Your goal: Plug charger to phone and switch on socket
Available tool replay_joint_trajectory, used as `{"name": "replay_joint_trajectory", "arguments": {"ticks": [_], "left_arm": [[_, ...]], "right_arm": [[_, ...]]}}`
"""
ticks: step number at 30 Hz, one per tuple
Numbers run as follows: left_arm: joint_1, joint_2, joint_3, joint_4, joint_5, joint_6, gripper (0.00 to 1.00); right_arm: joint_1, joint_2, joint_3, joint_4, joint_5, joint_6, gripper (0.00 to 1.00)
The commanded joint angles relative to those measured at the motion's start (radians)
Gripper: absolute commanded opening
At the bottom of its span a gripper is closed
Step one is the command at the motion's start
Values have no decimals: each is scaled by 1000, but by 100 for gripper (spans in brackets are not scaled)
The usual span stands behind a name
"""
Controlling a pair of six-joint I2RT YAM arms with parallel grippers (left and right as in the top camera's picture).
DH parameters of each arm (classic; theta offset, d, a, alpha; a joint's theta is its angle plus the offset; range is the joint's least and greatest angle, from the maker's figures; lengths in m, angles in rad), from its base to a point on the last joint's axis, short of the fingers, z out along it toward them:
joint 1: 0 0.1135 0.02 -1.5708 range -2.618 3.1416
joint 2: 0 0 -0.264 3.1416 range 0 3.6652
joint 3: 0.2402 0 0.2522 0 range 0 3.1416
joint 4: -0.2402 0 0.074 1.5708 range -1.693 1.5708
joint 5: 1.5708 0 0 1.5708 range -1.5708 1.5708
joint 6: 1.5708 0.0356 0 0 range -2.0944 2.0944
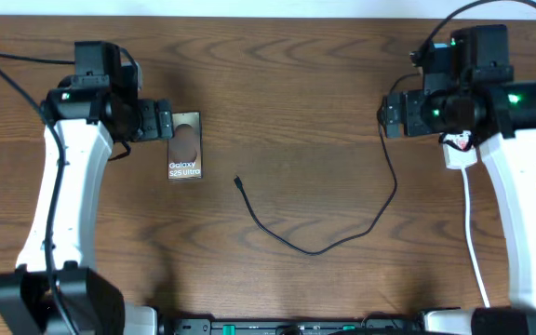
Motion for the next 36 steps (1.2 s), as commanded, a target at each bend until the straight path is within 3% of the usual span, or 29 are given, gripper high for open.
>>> {"name": "replay_joint_trajectory", "arguments": {"ticks": [1, 9, 21, 36], "left_arm": [[-24, 66, 31, -6, -14, 6, 98], [-110, 200, 30, 6, -119, 5, 98], [-120, 365, 30, 58, -106, -48, 98], [-130, 416, 29, 90, -106, -47, 98]], "right_arm": [[-5, 25, 24, -2, -6, 17, 99], [-5, 25, 24, 14, -60, 16, 99], [-5, 25, 23, 15, -60, 16, 99], [-5, 25, 23, 11, -60, 16, 99]]}}
